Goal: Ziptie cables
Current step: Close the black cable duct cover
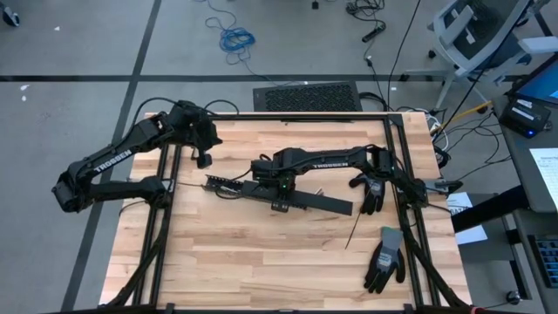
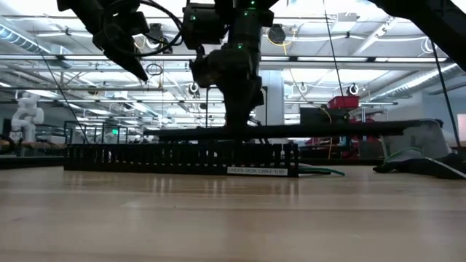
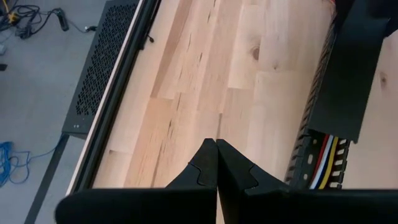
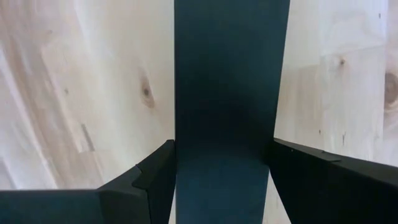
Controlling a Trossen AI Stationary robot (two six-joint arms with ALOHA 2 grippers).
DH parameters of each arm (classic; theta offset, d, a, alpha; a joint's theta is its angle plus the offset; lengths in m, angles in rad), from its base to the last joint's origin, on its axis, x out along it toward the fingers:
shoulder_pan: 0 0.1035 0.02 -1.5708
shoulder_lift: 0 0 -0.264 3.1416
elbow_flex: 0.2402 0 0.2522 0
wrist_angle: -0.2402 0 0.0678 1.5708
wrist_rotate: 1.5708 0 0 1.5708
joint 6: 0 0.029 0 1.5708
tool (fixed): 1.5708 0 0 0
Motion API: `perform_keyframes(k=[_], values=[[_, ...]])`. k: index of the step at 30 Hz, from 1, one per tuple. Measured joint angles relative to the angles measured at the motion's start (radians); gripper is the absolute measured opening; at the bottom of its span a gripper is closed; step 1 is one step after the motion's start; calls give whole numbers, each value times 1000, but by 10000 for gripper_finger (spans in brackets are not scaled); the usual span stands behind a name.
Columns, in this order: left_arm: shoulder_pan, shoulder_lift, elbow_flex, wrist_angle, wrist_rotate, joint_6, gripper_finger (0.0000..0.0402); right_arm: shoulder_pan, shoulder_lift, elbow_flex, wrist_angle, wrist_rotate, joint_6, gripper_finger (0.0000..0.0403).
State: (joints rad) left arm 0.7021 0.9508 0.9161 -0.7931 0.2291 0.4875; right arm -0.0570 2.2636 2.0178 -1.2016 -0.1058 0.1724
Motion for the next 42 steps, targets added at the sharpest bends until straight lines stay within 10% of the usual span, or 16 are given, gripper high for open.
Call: perform_keyframes(k=[42], values=[[0,0,0,51,-48,0,0,-17,22,-47,50,21,-40,197]])
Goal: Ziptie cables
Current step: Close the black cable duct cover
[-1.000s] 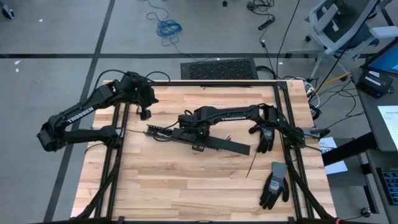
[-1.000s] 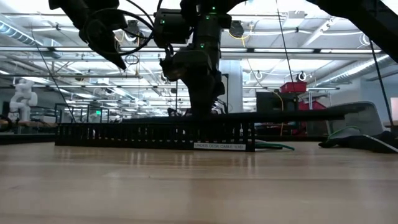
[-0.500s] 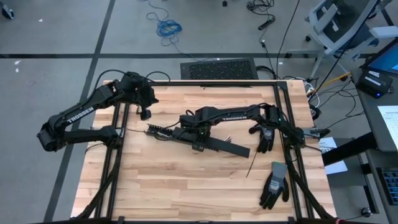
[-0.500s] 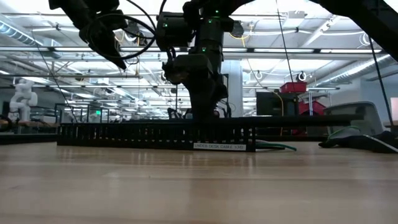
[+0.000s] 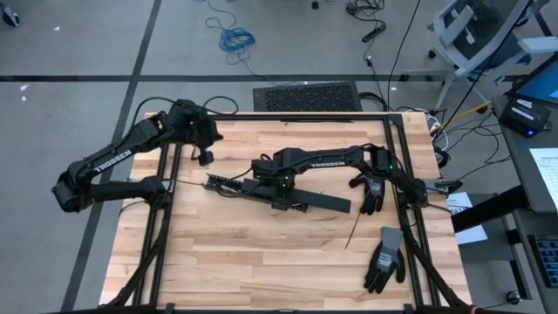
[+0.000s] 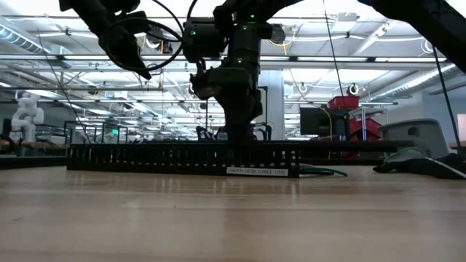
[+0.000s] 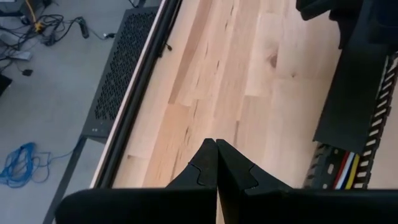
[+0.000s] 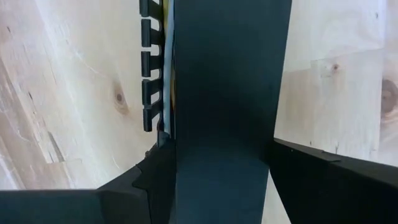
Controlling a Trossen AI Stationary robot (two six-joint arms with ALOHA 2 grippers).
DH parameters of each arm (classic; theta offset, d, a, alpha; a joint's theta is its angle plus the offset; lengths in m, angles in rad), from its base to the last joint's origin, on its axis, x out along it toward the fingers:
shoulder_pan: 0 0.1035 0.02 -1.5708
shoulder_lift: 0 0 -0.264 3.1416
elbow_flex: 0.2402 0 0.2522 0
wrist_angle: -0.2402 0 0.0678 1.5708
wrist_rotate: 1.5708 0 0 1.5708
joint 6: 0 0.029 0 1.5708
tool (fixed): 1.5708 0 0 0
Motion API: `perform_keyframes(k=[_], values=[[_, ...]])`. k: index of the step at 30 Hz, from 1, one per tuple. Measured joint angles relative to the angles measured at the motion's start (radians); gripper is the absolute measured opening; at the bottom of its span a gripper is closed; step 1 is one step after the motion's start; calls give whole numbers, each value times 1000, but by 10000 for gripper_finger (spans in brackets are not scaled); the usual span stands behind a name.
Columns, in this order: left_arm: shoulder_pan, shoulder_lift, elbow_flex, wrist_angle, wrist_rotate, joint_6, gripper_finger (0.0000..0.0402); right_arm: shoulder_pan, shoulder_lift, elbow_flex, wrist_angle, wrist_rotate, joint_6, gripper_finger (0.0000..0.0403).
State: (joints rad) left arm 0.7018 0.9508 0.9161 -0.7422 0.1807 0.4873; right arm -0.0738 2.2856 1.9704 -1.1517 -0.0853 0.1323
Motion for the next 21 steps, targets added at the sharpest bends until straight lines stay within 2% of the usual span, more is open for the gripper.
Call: perform_keyframes(k=[9,12,21], values=[[0,0,-1,-8,2,19,0,-5,5,110,-103,5,-25,197],[-5,-1,-11,-68,10,100,0,-5,5,147,-111,5,-31,197],[-22,-3,-71,-139,-3,113,0,15,2,218,-179,-18,-19,197]])
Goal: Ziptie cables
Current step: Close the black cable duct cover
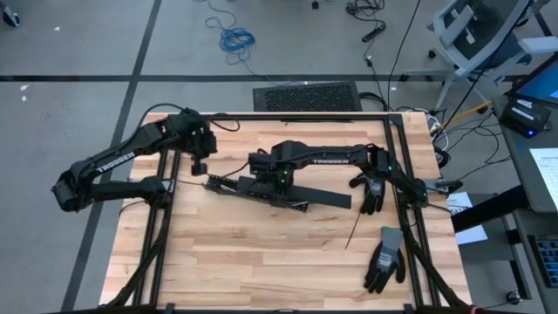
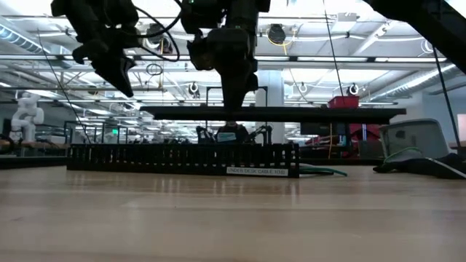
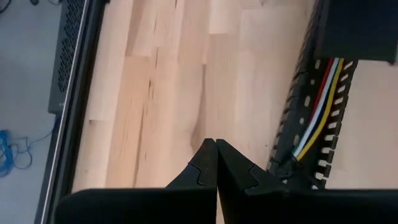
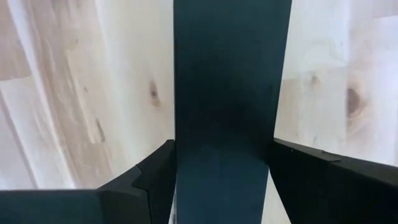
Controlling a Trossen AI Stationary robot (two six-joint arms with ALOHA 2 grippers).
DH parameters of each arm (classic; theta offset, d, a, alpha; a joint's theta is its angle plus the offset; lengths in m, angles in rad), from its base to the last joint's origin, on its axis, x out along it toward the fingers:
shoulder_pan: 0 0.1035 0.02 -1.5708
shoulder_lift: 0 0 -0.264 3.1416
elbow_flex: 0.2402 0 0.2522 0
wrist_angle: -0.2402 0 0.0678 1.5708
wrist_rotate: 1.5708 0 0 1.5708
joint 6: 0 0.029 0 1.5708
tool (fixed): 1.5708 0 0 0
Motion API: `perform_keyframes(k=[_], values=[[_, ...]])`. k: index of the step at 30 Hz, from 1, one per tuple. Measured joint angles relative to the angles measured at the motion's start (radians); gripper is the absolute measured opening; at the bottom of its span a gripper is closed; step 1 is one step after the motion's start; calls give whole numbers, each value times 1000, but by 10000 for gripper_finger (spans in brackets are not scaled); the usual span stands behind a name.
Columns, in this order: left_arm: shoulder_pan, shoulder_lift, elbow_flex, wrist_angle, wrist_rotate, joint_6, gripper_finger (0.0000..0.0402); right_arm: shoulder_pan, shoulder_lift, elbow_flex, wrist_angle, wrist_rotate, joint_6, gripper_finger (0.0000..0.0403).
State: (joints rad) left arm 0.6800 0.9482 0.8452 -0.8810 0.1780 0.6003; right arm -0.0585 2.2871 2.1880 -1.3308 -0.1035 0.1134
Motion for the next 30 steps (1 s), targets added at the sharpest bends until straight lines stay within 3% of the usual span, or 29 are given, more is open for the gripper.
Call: perform_keyframes(k=[14,30], values=[[0,0,0,37,-3,13,0,34,0,-71,88,51,155,197],[0,0,0,35,-3,15,0,40,-2,-143,90,50,151,197]])
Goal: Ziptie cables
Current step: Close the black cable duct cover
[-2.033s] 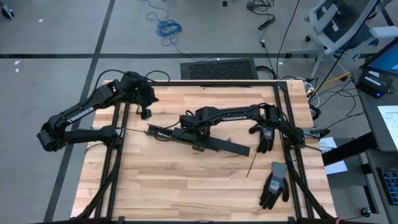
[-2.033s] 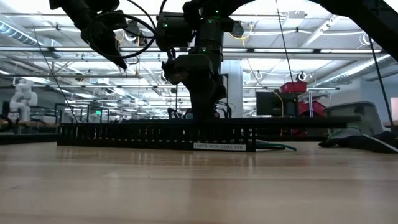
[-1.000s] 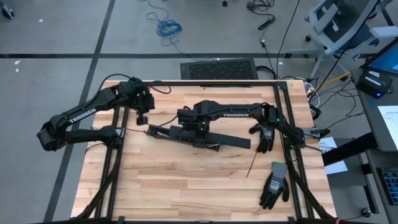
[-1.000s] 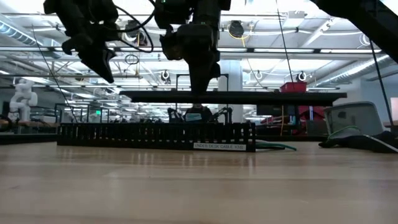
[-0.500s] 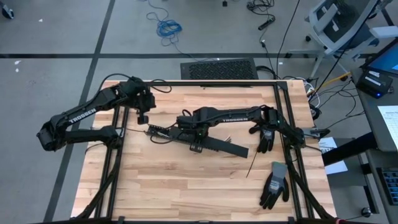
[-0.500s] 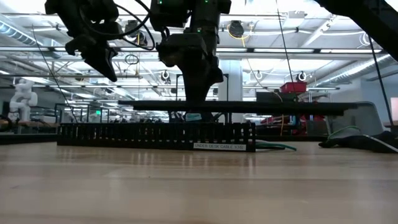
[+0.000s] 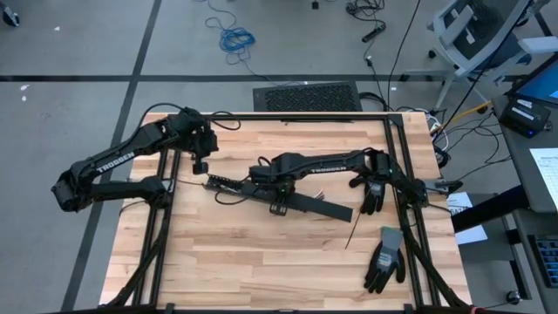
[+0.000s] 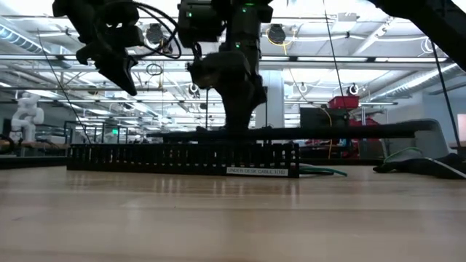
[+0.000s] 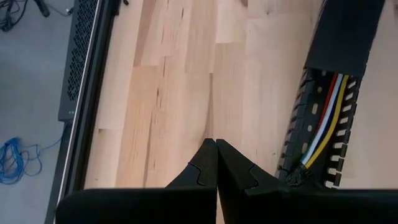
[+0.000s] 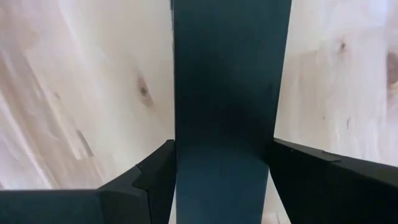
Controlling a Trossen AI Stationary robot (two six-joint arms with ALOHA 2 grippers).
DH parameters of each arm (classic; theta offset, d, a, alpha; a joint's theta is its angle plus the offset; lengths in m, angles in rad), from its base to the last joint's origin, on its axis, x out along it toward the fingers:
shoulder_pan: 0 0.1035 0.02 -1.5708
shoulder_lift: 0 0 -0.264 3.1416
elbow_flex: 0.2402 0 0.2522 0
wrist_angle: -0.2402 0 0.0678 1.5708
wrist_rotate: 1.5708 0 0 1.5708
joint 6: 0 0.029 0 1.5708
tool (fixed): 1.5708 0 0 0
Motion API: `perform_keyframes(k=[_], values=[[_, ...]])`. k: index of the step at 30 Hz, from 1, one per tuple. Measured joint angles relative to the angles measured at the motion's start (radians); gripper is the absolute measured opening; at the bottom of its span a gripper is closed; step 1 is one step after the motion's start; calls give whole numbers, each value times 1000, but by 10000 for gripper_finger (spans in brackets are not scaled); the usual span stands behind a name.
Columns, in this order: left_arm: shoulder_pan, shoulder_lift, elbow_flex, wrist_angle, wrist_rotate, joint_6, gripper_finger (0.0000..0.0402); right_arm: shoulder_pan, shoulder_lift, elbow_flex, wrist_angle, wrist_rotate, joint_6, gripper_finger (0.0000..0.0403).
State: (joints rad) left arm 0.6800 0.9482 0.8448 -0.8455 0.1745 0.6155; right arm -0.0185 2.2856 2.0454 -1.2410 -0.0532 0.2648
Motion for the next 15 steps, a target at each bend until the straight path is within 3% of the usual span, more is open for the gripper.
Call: perform_keyframes(k=[15], values=[[0,0,0,0,8,0,0,0,-1,-46,11,-5,-19,197]])
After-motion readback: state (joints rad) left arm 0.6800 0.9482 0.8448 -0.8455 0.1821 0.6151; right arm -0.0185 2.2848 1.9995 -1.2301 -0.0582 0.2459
